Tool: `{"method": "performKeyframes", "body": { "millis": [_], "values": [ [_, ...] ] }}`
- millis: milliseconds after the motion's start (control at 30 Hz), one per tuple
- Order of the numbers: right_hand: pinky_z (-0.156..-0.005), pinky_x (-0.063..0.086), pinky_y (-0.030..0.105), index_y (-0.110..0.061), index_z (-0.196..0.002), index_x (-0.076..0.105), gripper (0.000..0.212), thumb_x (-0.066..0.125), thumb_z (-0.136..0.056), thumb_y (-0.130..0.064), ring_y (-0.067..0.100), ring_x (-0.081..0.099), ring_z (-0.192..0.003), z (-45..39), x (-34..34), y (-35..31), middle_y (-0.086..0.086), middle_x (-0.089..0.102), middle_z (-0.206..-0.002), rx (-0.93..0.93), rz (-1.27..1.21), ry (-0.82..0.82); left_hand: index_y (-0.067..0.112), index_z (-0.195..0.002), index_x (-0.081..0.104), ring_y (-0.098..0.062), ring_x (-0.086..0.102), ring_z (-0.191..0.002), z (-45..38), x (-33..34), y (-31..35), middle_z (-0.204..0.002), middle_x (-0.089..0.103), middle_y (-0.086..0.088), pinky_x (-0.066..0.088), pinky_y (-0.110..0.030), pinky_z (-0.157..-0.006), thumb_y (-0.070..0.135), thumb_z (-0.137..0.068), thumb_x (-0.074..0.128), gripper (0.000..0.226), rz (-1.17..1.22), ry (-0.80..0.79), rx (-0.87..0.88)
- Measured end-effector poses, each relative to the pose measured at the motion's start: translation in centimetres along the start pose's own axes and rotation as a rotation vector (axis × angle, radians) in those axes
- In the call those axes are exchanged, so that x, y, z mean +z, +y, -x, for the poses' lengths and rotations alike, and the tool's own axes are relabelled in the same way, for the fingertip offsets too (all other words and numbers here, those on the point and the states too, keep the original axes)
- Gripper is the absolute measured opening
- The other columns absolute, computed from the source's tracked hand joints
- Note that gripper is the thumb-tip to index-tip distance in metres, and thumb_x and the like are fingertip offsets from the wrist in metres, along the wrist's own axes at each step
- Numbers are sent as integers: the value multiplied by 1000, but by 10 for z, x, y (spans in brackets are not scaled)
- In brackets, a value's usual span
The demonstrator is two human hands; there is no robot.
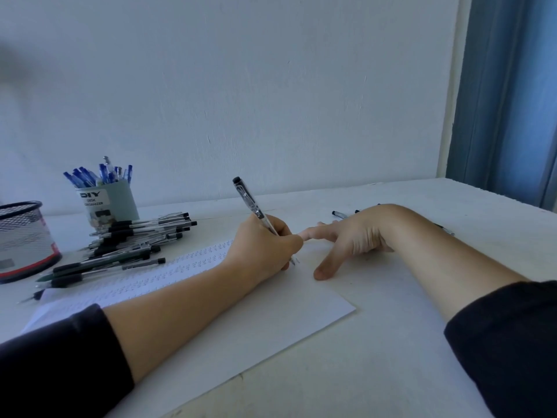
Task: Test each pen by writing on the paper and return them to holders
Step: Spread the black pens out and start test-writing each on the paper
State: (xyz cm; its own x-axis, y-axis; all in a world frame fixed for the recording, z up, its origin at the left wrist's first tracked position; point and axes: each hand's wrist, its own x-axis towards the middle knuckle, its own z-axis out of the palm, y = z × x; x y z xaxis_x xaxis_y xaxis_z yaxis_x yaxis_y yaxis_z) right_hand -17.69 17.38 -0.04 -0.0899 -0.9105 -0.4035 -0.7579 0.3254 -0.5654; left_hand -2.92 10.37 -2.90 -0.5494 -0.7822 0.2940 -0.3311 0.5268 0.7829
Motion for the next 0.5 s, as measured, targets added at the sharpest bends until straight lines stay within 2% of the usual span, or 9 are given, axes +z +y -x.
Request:
{"method": "performKeyframes", "body": {
  "millis": [100, 300, 400, 500],
  "values": [
    [-107, 39, 39, -56, -129, 40, 70, 76, -77, -27, 17, 33, -135, -1, 0, 1, -14, 22, -148, -10, -35, -2, 13, -49, 54, -7, 39, -35, 0, 0, 0, -42, 54, 0, 32, -15, -42, 10, -74, 58, 26, -3, -6, 0],
    [-106, 39, 38, -58, -118, 44, 62, 77, -77, -27, 18, 36, -133, -1, 0, 2, -14, 24, -146, 5, -44, 1, 13, -50, 54, -7, 38, -35, 0, 0, 1, -43, 54, 0, 31, -16, -41, 13, -75, 59, 25, 4, 7, -2],
    [-103, 43, 39, -60, -113, 46, 59, 78, -75, -29, 18, 45, -126, -3, 0, 2, -14, 31, -144, 24, -47, -7, 12, -52, 51, -10, 37, -38, 0, -3, 1, -47, 56, -5, 30, -22, -46, 15, -82, 57, 31, 211, 26, -23],
    [-100, 46, 40, -58, -117, 49, 60, 78, -75, -28, 19, 55, -118, -3, -1, 2, -7, 45, -137, 22, -74, -13, 9, -64, 52, -15, 44, -53, 0, -6, 1, -59, 57, -5, 36, -27, -54, 27, -91, 49, 32, 326, 73, -15]
  ]
}}
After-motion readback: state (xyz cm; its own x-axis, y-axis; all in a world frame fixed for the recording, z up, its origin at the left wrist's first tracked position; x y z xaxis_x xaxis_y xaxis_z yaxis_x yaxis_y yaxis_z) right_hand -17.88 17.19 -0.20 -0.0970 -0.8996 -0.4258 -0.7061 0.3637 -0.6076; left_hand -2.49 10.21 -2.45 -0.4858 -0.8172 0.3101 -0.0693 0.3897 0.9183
